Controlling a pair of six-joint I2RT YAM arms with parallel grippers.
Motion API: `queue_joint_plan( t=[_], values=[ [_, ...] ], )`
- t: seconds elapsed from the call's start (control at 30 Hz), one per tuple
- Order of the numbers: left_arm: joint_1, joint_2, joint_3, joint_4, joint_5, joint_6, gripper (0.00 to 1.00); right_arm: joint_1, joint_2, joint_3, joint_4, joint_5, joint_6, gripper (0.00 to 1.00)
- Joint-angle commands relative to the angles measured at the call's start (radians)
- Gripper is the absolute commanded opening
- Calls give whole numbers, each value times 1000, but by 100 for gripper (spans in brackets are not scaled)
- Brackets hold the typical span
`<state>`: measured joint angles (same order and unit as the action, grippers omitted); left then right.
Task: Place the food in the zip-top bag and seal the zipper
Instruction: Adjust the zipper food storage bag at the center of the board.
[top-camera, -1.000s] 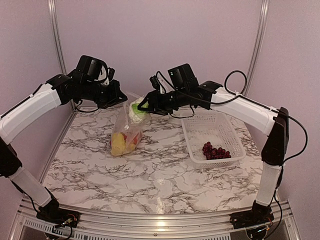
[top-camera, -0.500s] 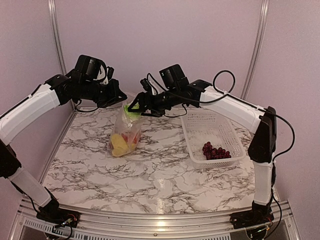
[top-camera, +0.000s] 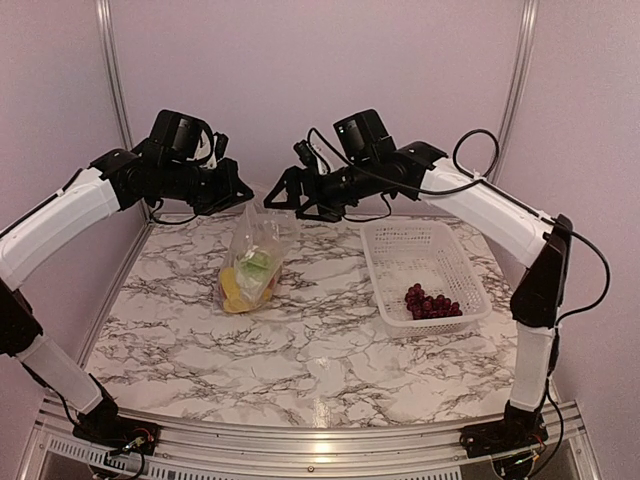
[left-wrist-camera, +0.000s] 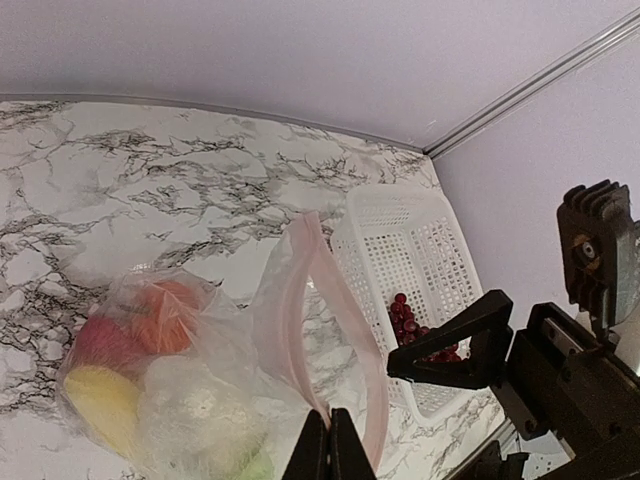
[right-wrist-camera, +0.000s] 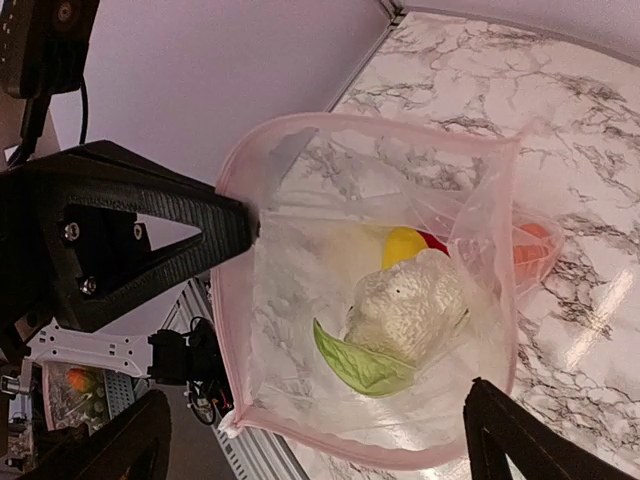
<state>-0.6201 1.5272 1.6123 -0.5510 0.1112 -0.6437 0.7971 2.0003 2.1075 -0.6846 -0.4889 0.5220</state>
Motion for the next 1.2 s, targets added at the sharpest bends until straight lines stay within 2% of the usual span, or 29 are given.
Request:
queue_joint_plan(
  t=[0.0,0.07,0.2,0.37,0.47,0.5,0.63,0.7,0.77,0.9,1.03,1.17],
  values=[
    [2,2,-2,25,0,18,0,-42,-67,-50,-92,168,2,99],
    [3,2,-2,24,5,21,0,-67,-67,-95,-87,164,18,99],
    [6,6,1,23,18,27,0,-73,-14,-82,-91,106,4,97],
    [9,10,6,22,28,32,0,-67,25,-90,-49,13,19,70],
    [10,12,3,18,29,35,0,-64,27,-90,-31,8,26,65],
    [10,14,2,17,31,35,0,-64,28,-91,-29,6,27,60],
    [10,23,-2,16,48,36,0,-63,37,-85,-28,-1,27,36],
    [10,28,-2,15,56,38,0,-64,45,-81,-30,-9,28,21],
    [10,33,-2,16,58,42,0,-65,50,-65,-34,-11,29,12],
    [11,41,1,10,55,57,0,-67,59,20,-63,-24,43,6],
    [15,53,23,-24,47,80,0,-65,60,165,-105,-48,84,4],
    [19,27,63,-31,-27,91,0,-67,25,106,-67,-73,97,4]
  ],
)
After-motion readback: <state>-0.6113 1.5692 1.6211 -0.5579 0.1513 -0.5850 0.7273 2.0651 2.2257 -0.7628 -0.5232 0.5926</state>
